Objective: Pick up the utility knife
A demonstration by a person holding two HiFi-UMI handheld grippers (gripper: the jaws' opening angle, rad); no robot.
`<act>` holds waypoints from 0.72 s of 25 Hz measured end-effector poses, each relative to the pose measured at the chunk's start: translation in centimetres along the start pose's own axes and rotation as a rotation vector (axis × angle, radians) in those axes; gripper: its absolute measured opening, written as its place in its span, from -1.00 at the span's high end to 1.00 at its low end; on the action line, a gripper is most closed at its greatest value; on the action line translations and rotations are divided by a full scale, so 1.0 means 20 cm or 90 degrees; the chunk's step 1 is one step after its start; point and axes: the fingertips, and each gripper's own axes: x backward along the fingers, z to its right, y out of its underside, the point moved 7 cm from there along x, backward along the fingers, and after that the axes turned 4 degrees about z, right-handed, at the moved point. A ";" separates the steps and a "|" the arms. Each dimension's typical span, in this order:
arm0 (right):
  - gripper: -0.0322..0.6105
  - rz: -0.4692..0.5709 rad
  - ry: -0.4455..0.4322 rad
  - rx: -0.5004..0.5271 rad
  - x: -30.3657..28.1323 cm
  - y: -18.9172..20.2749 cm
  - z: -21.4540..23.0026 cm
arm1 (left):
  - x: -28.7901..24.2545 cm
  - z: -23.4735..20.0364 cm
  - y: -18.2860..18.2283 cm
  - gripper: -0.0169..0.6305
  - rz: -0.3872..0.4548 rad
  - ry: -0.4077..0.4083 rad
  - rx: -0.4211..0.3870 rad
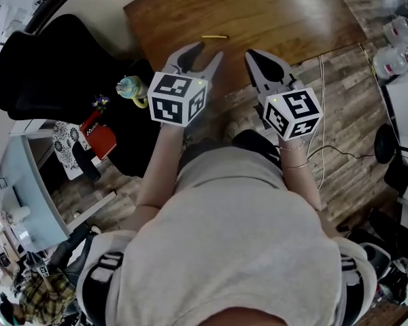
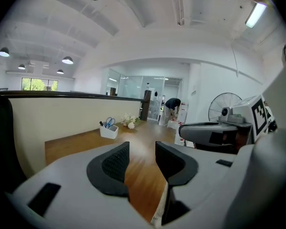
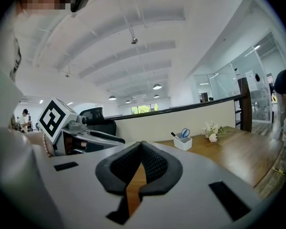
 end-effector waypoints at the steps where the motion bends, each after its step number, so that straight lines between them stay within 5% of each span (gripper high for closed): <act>1: 0.87 -0.001 -0.002 0.000 0.00 0.00 0.04 | -0.03 0.00 0.00 0.42 -0.001 -0.005 0.003; 10: 0.87 -0.015 -0.005 -0.036 0.00 0.06 0.22 | -0.13 -0.05 0.04 0.42 -0.024 -0.048 0.025; 18: 0.87 -0.021 0.006 -0.047 -0.04 0.11 0.25 | -0.22 -0.08 0.05 0.45 -0.031 -0.027 0.020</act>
